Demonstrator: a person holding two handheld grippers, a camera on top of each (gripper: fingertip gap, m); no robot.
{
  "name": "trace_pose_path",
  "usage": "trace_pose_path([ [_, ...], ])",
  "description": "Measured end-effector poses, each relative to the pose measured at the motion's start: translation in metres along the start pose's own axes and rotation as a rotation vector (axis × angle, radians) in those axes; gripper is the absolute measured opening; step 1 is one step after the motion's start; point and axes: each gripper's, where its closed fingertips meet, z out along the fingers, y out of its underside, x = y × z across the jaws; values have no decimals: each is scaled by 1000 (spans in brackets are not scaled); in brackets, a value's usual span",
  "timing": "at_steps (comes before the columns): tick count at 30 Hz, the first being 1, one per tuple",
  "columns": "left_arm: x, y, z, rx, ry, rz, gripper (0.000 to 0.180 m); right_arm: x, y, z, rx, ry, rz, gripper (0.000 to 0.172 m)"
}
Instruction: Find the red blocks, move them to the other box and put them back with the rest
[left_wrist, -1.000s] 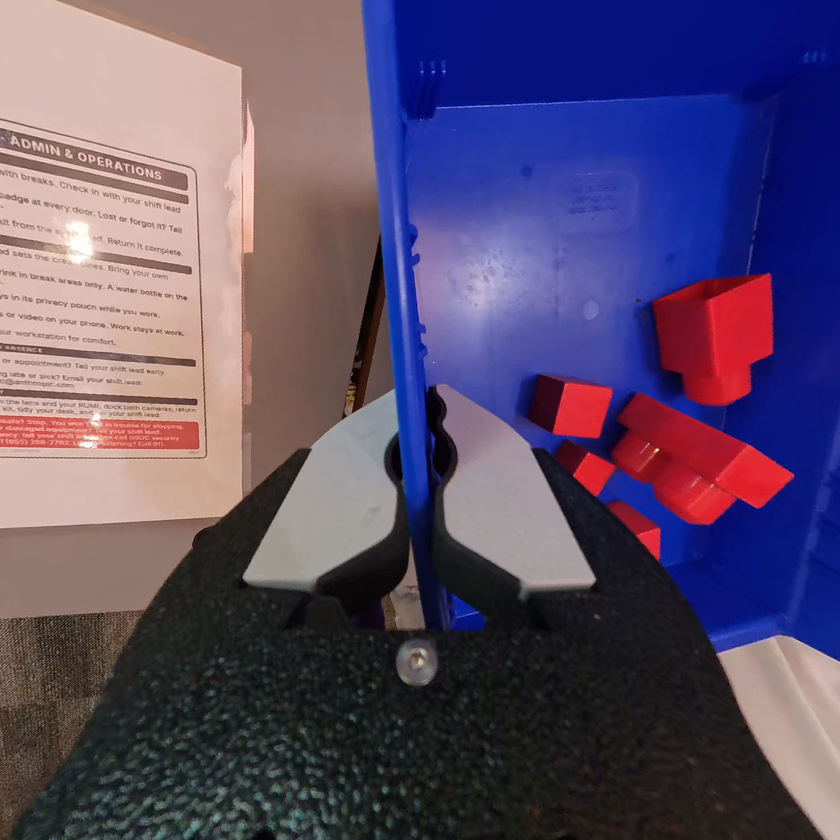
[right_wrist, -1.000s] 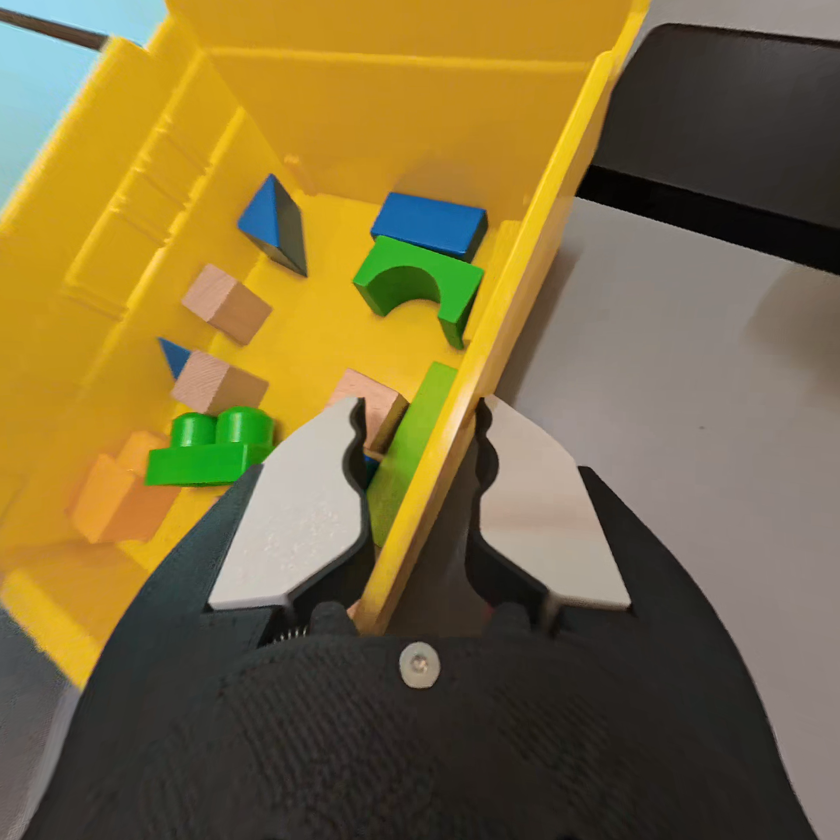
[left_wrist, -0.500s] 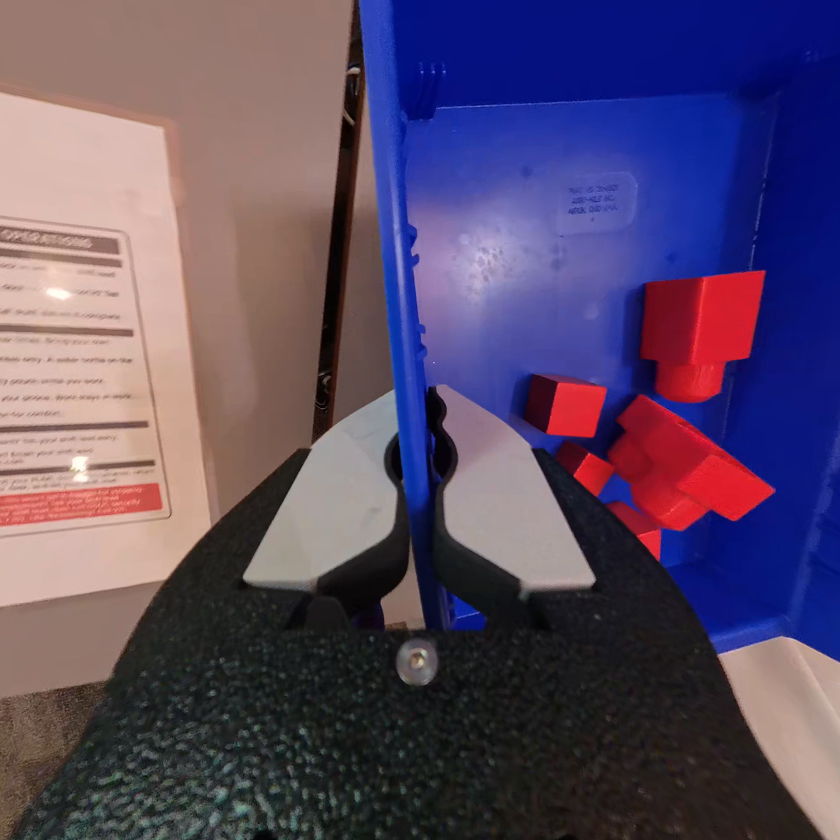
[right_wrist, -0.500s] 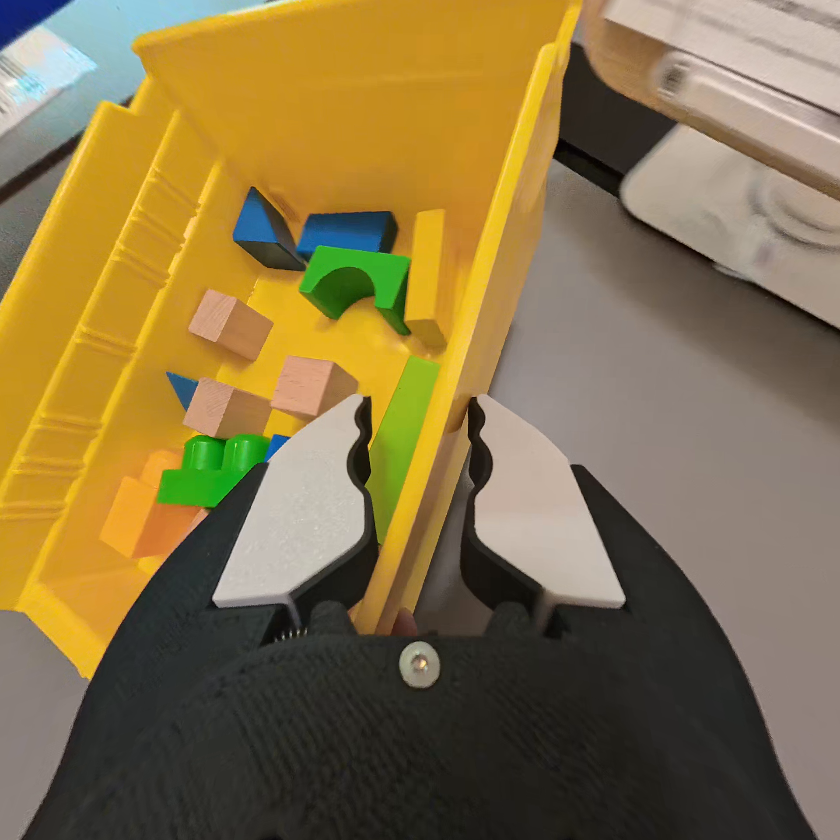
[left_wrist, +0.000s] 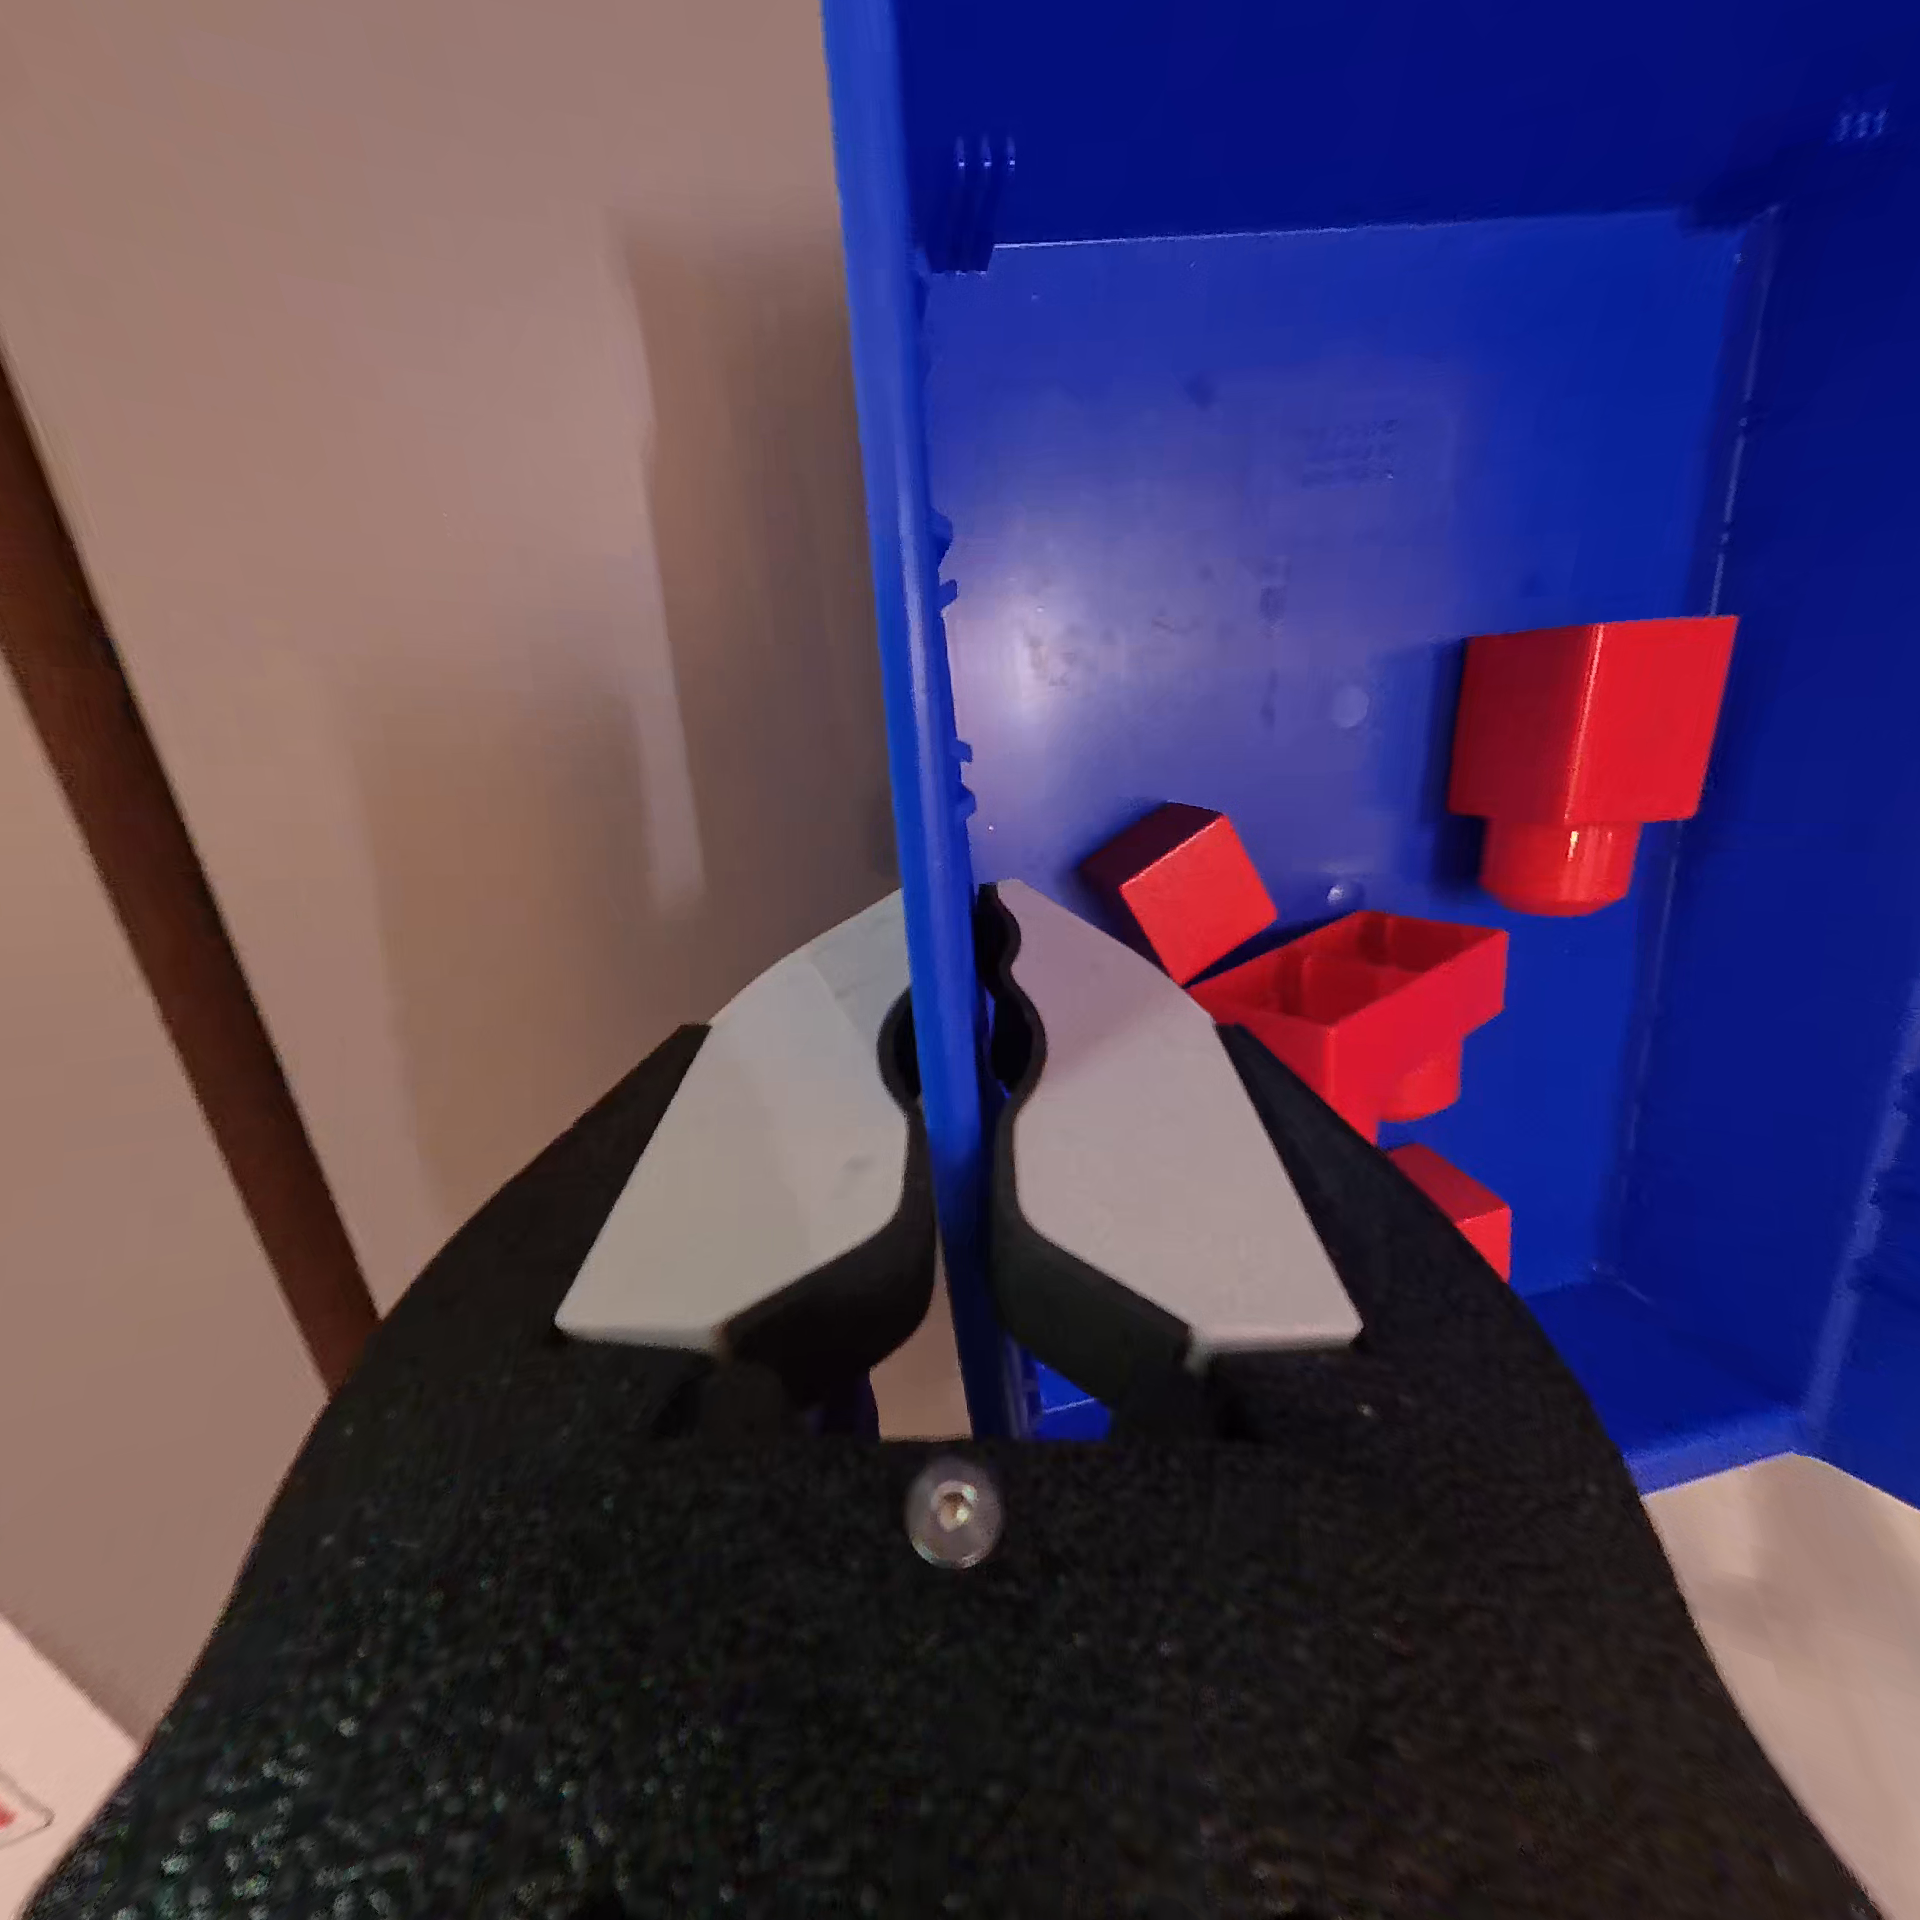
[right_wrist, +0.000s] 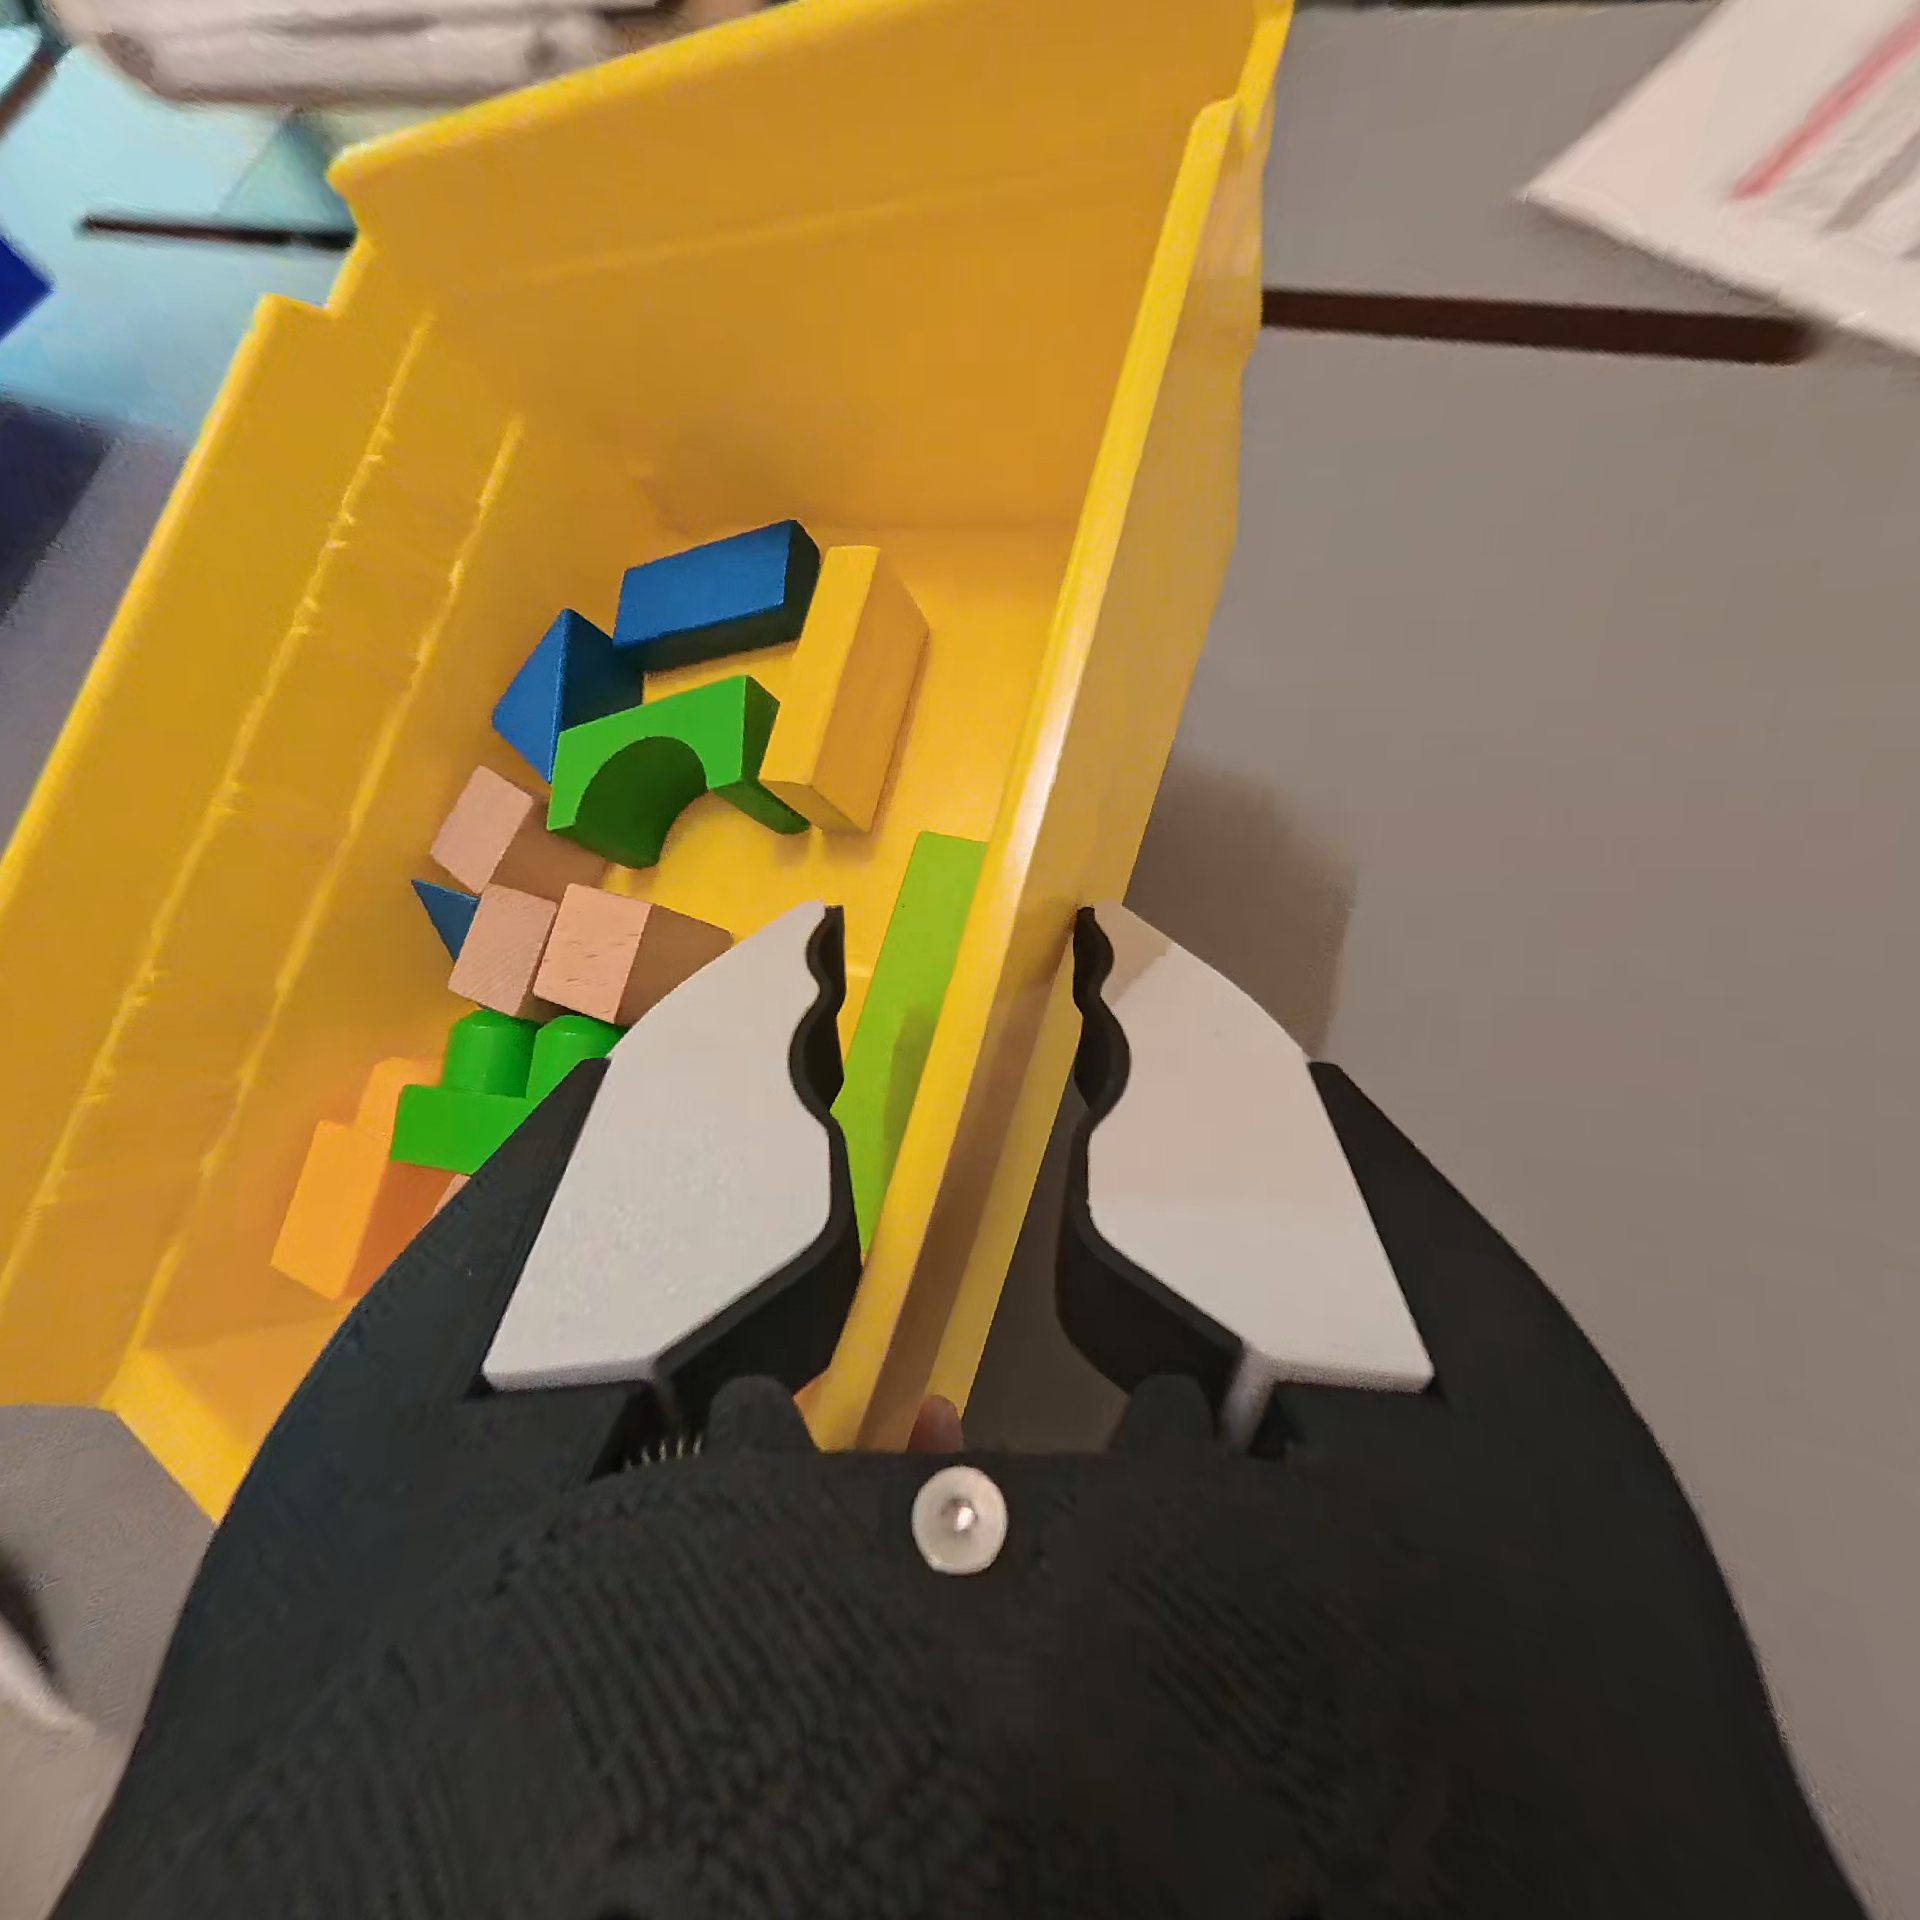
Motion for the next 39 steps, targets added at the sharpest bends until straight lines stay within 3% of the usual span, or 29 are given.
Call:
trace_pose_path([
  [5, 21, -19, 29, 23, -2, 11, 5, 91, -30, -12, 110, 113, 62, 43],
  [10, 32, -30, 40, 46, -41, 9, 5, 166, -41, 6, 130, 81, 177, 44],
  [14, 33, -31, 41, 41, -101, 36, 5, 203, -45, 26, 139, 87, 189, 44],
  [19, 29, -32, 41, 35, -177, 105, 5, 228, -43, 47, 73, 93, 198, 44],
  [30, 29, -38, 46, 68, -186, 111, 7, 251, -31, 73, -14, 39, 234, 44],
  [34, 27, -39, 45, 89, -233, 138, 8, 253, -28, 73, -71, 105, 111, 44],
  [35, 22, -41, 42, 103, -282, 140, 14, 259, -29, 70, -80, 168, 58, 49],
  [37, 11, -48, 31, 164, -410, 141, 43, 273, -42, 55, -52, 337, -47, 66],
  [39, 10, -58, 16, 263, -472, 166, 52, 275, -64, 34, 13, 471, -141, 79],
])
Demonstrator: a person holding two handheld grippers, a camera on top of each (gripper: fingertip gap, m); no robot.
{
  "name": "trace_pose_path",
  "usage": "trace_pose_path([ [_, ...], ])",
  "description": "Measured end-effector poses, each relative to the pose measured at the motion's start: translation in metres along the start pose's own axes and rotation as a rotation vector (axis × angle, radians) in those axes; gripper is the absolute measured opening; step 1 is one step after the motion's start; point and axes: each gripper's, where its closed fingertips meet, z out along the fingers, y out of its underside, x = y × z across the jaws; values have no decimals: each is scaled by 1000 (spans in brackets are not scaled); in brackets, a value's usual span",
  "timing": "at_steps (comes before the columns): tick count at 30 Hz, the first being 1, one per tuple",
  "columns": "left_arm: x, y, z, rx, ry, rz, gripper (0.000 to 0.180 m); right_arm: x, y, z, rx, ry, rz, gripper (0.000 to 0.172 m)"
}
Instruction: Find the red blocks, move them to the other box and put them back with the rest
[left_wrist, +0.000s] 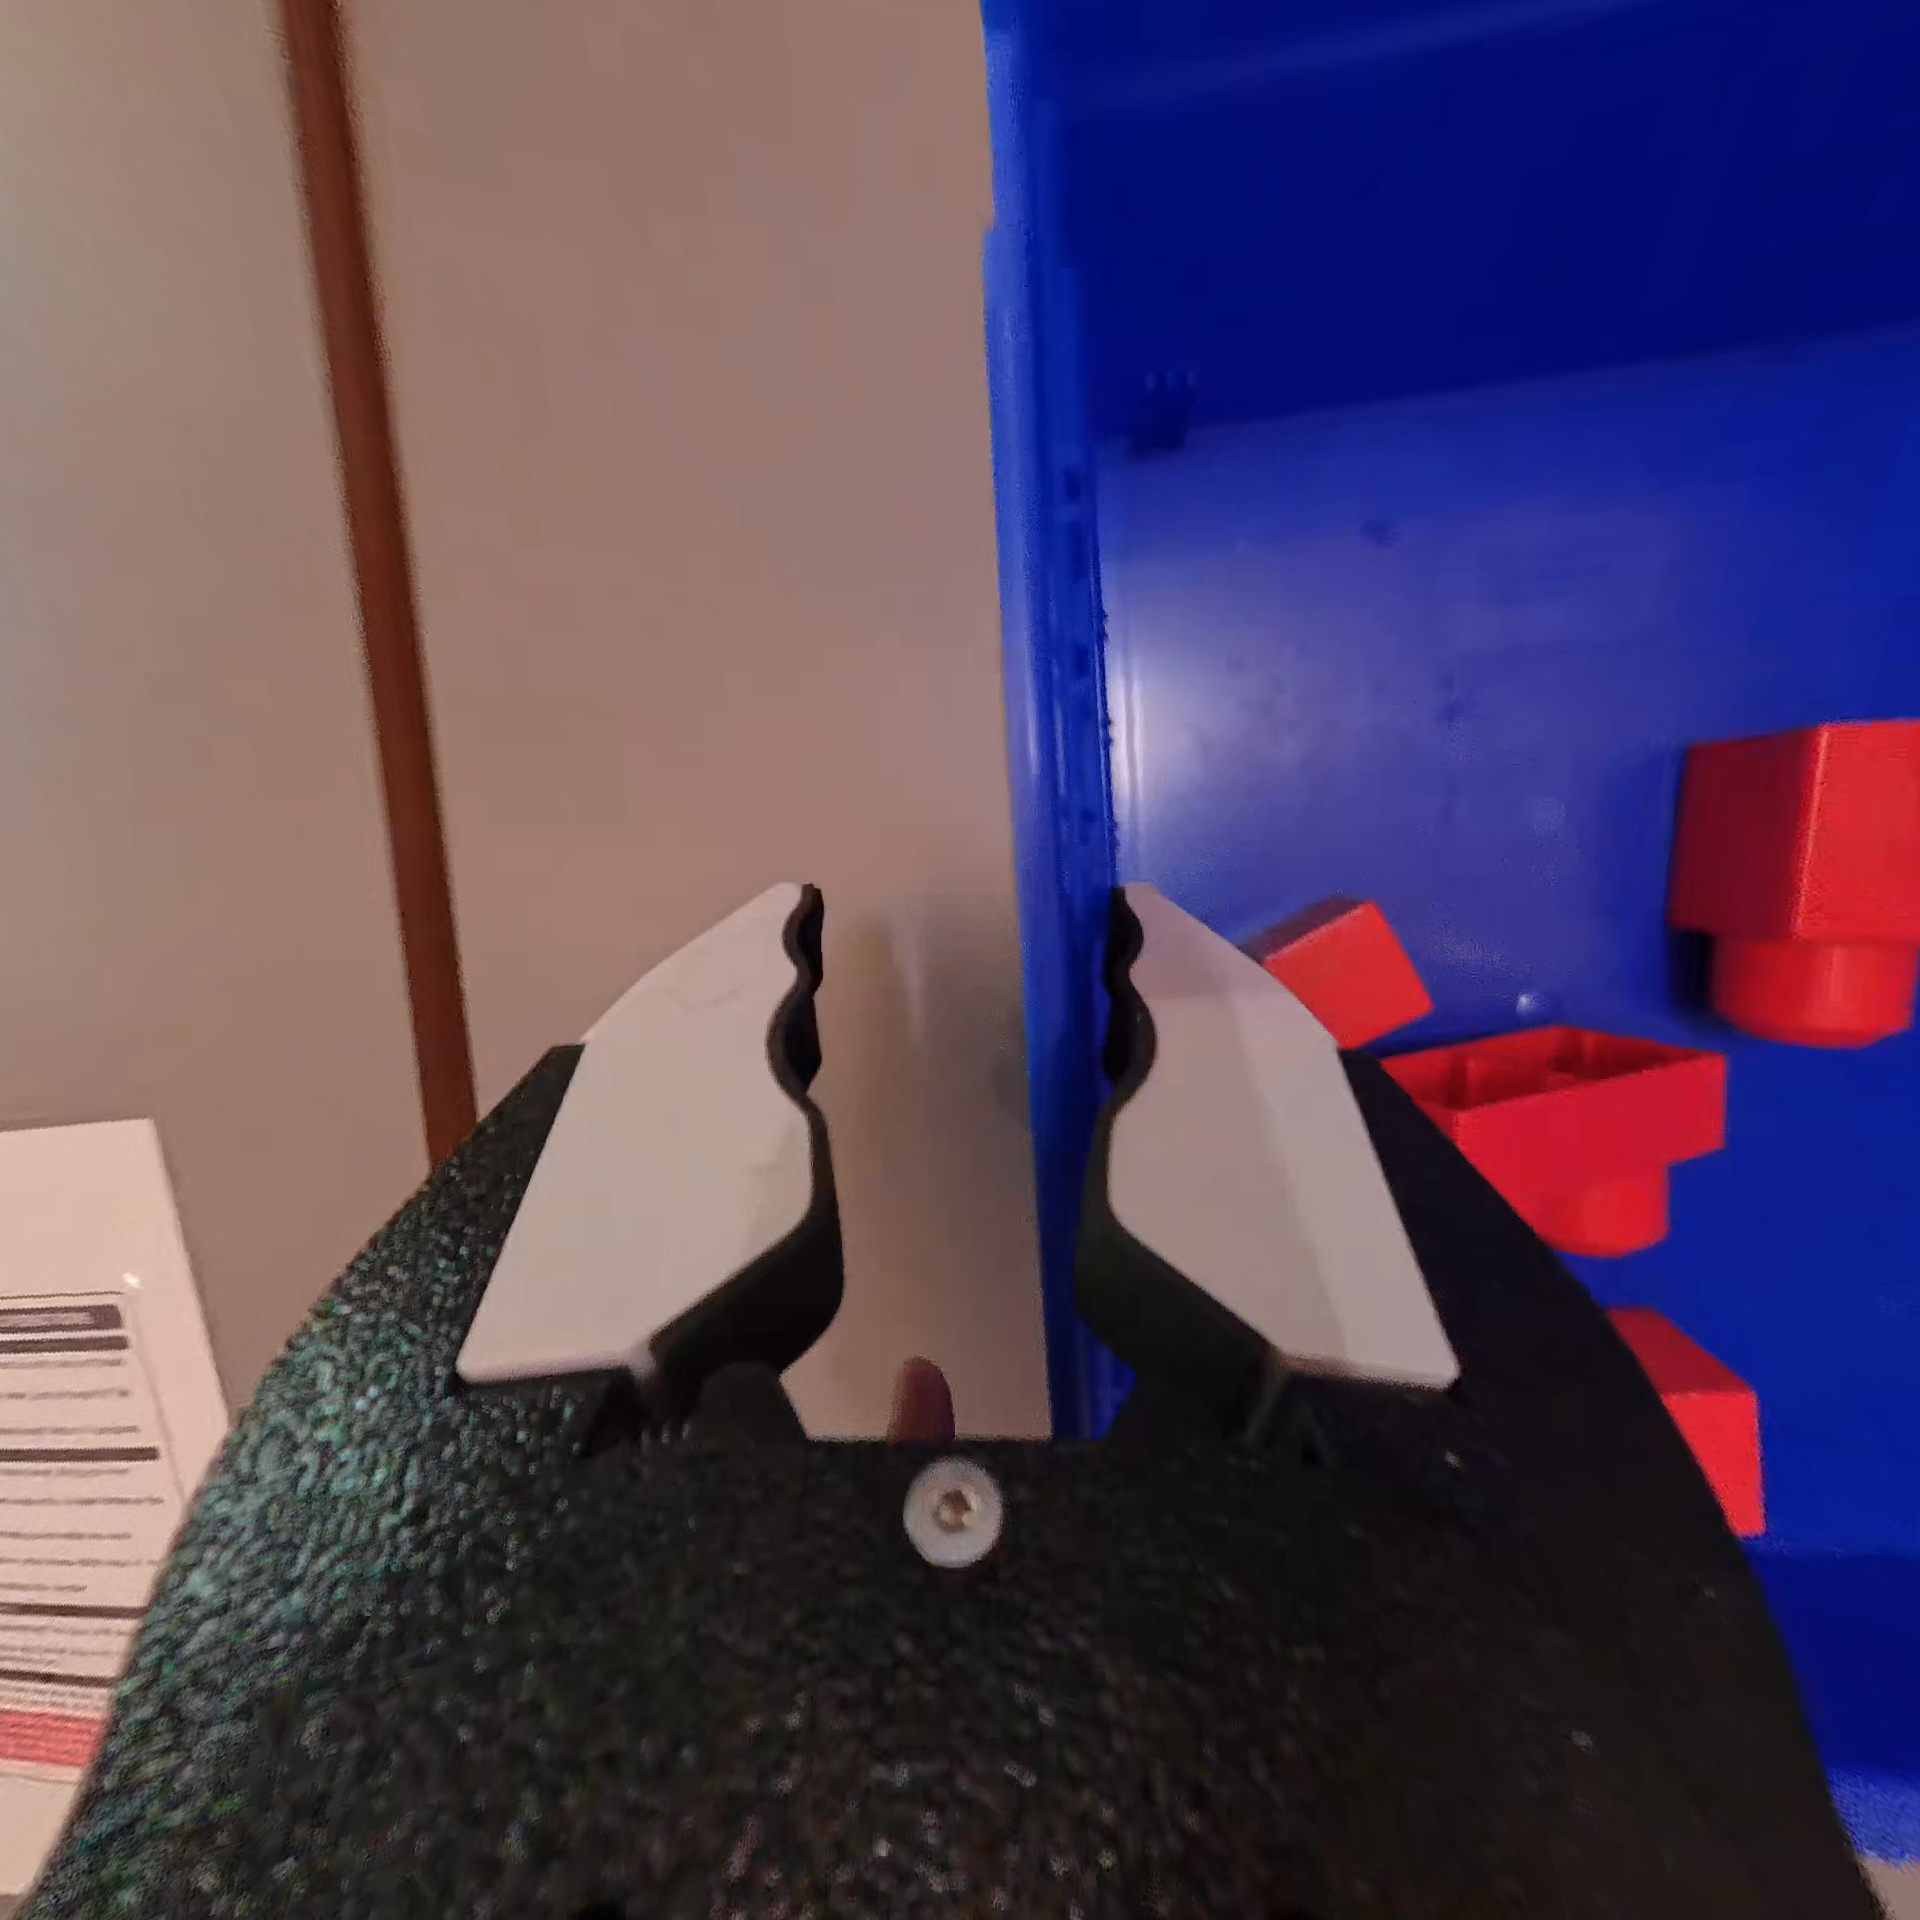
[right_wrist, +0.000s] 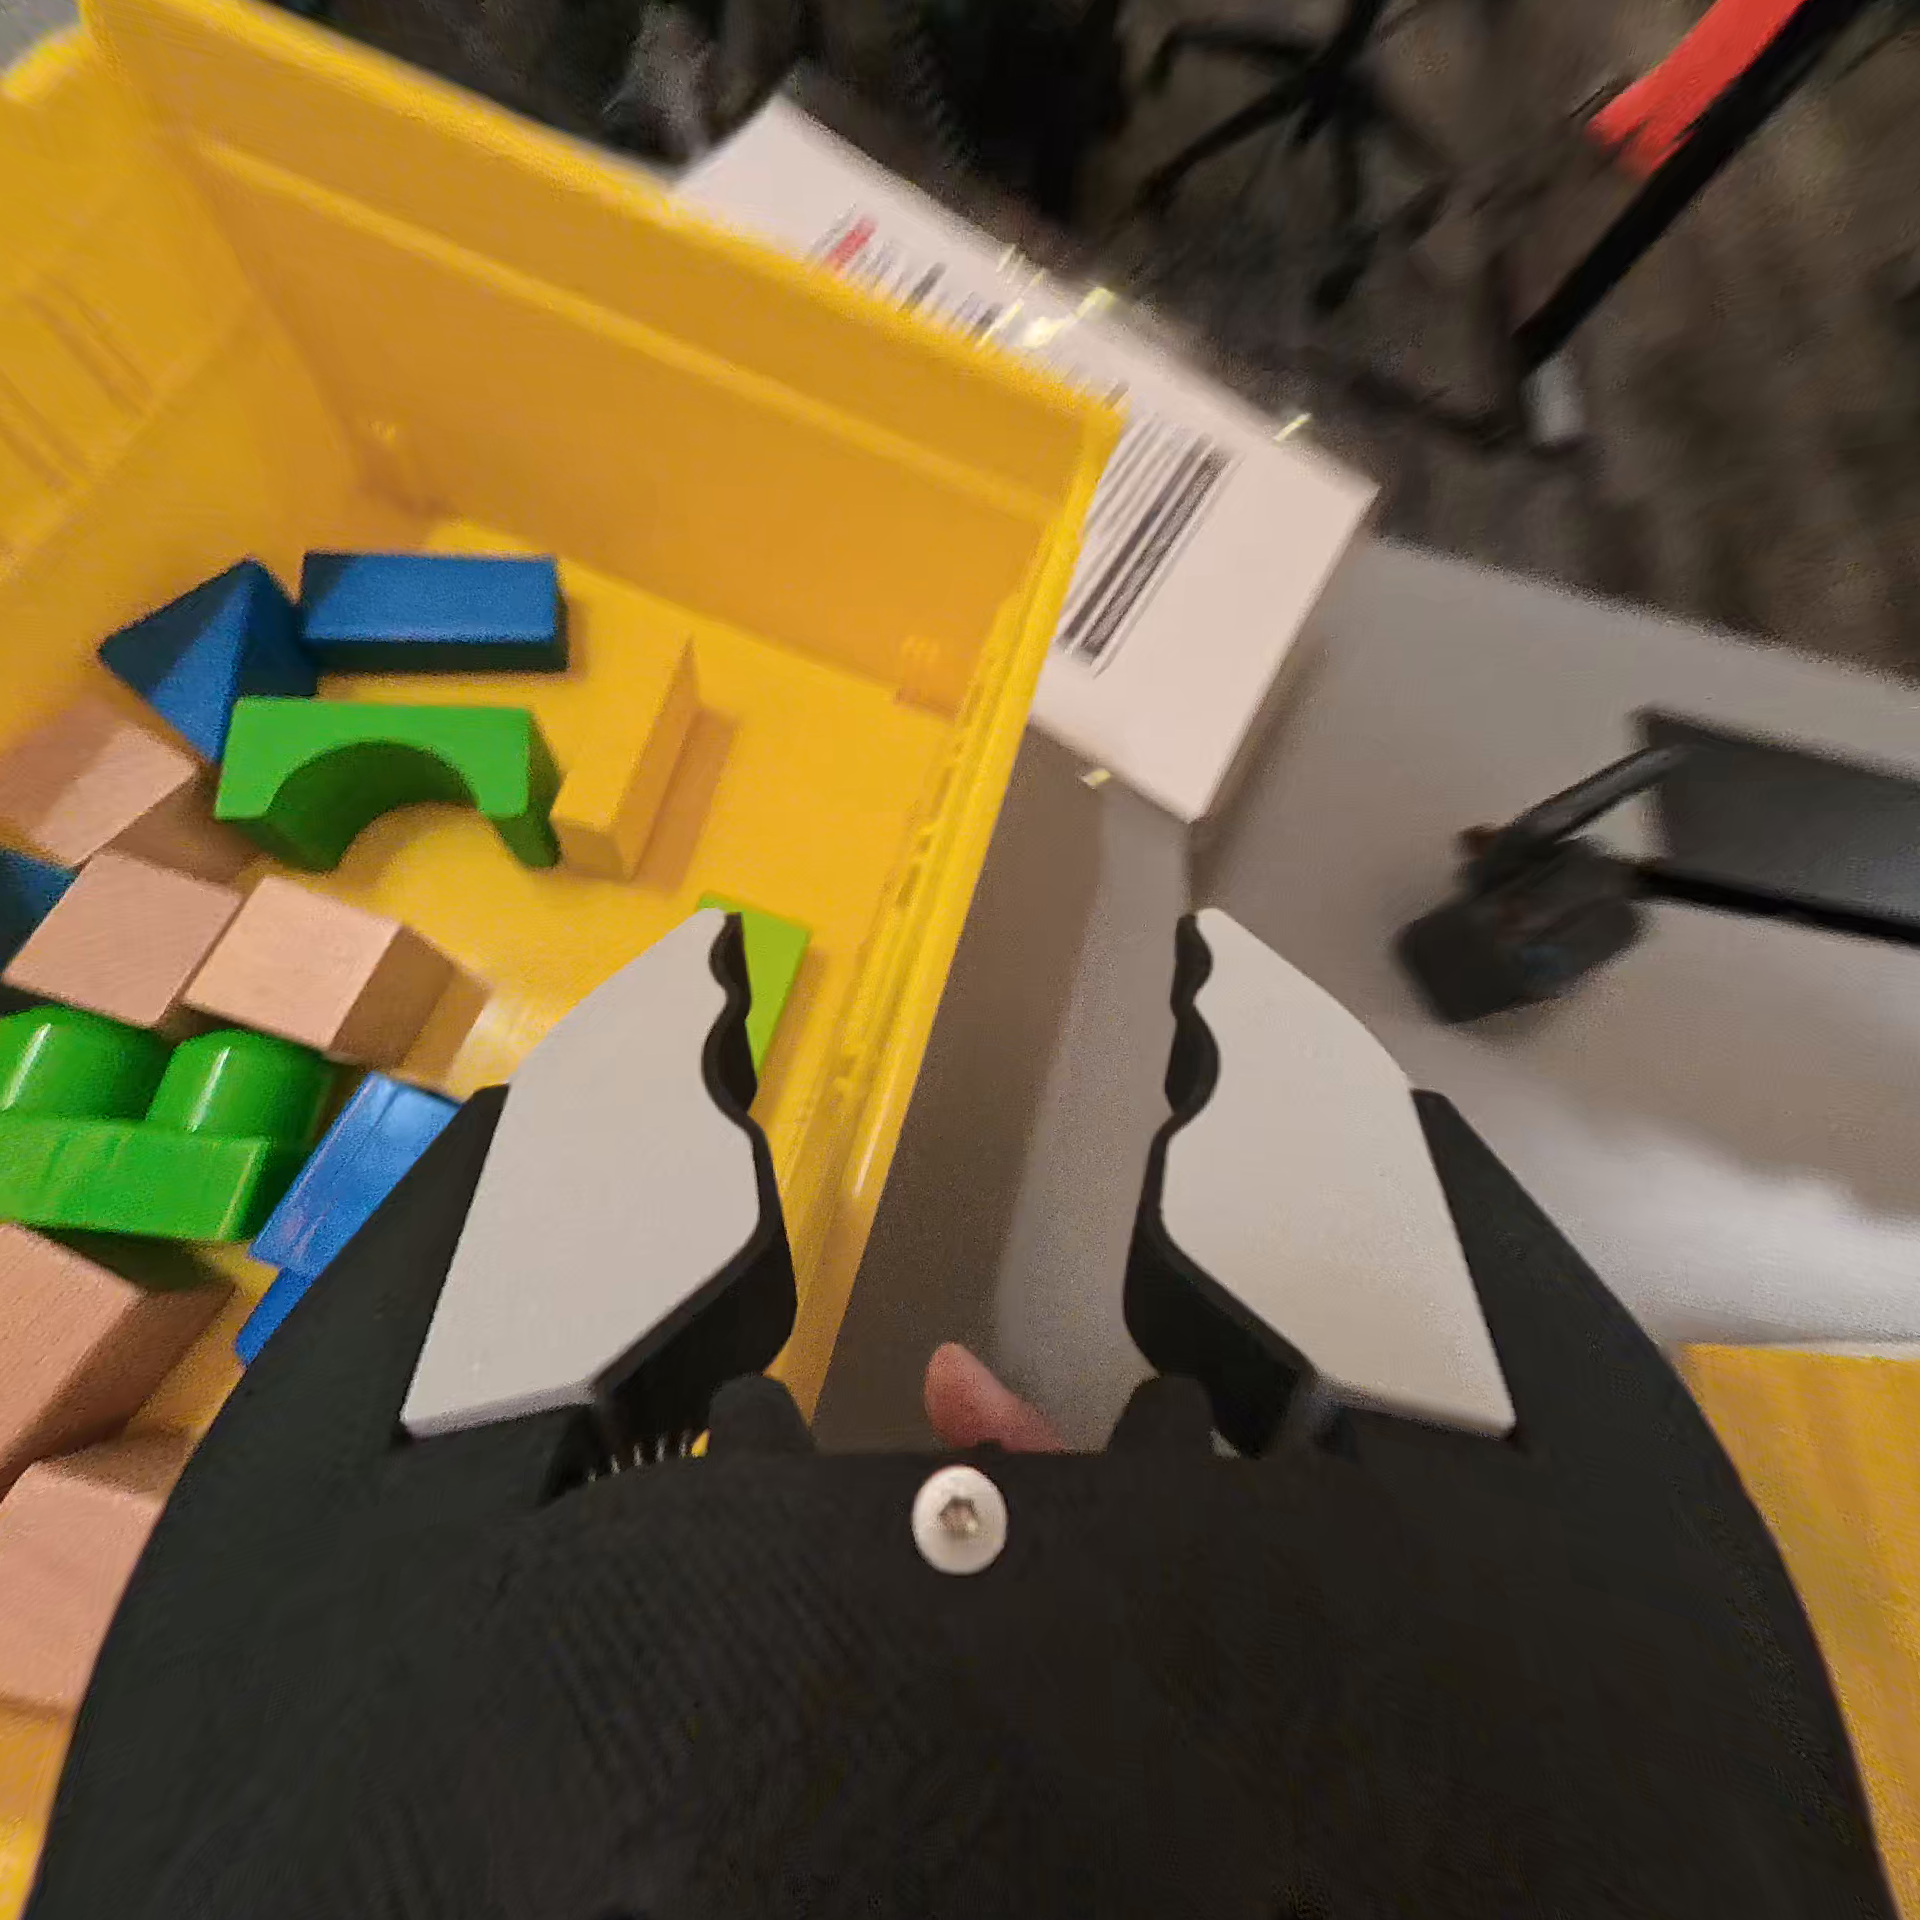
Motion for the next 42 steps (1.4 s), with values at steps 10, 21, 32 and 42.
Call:
trace_pose_path([
  [10, 2, -12, -58, 234, -106, 36, 63, -102, -71, -89, 225, 38, 26, 80],
  [21, 97, 26, -120, 376, 247, -6, 67, -360, -83, -144, 408, -509, 101, 80],
  [32, 146, 79, -108, 365, 285, -13, 58, -419, -24, -159, 405, -497, 74, 81],
  [42, 148, 101, -57, 3, 232, -47, 65, -426, -6, -163, 398, -488, 26, 80],
])
